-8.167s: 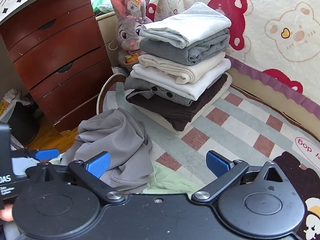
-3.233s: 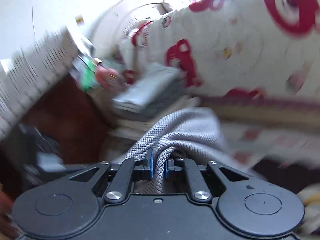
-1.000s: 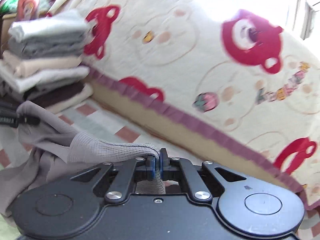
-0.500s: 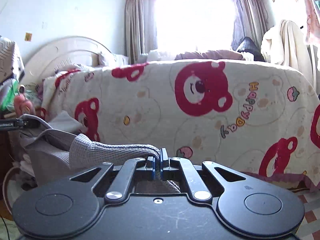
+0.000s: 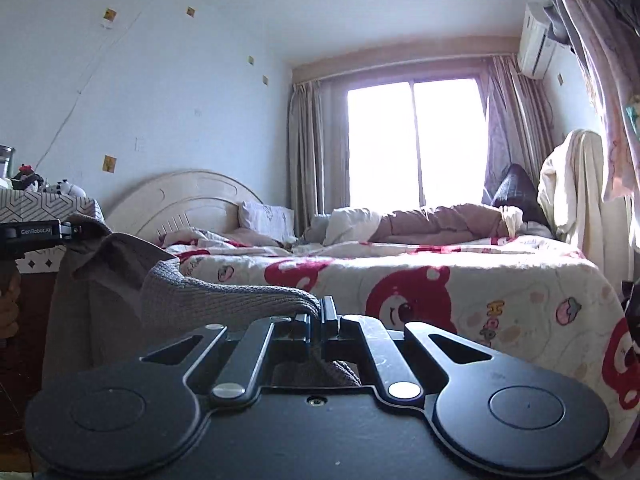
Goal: Fold clothes
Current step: 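Lift the grey shirt with both grippers and shake it out in the air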
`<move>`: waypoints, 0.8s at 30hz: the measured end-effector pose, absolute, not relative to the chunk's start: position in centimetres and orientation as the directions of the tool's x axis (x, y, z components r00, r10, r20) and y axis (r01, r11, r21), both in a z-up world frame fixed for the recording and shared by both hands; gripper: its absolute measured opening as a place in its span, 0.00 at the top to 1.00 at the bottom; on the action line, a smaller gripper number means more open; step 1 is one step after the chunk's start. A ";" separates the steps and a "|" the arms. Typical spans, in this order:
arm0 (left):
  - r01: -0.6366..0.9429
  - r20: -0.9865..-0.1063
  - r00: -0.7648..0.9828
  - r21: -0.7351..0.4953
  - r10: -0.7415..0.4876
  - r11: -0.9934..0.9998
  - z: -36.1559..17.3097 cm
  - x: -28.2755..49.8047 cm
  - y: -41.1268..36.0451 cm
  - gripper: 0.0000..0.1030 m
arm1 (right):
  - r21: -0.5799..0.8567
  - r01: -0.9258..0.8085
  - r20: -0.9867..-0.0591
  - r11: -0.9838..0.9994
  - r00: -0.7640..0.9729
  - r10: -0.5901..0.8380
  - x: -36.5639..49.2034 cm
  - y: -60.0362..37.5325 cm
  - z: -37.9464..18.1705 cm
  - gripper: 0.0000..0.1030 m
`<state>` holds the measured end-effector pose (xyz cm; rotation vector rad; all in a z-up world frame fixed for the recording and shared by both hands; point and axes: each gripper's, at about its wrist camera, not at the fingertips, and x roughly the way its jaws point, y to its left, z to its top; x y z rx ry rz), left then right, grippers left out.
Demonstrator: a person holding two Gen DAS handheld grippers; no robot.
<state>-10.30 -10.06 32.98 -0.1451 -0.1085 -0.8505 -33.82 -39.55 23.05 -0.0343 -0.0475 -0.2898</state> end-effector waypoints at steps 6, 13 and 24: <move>0.709 0.150 0.703 -0.071 -0.695 0.702 34.8 -12.9 -10.4 0.95 | -0.145 0.204 0.077 0.968 0.978 -0.194 -35.0 -39.6 27.3 0.96; 0.684 -0.122 0.717 -0.066 -0.686 0.726 22.8 -7.4 -17.2 0.95 | -0.062 0.171 -0.209 0.983 0.961 -0.180 -29.2 -45.0 17.6 0.96; 0.635 -0.335 0.751 0.127 -0.570 0.762 8.5 11.9 -36.2 0.55 | 0.079 0.528 -0.392 0.846 0.796 -0.461 -9.3 -62.4 9.1 0.78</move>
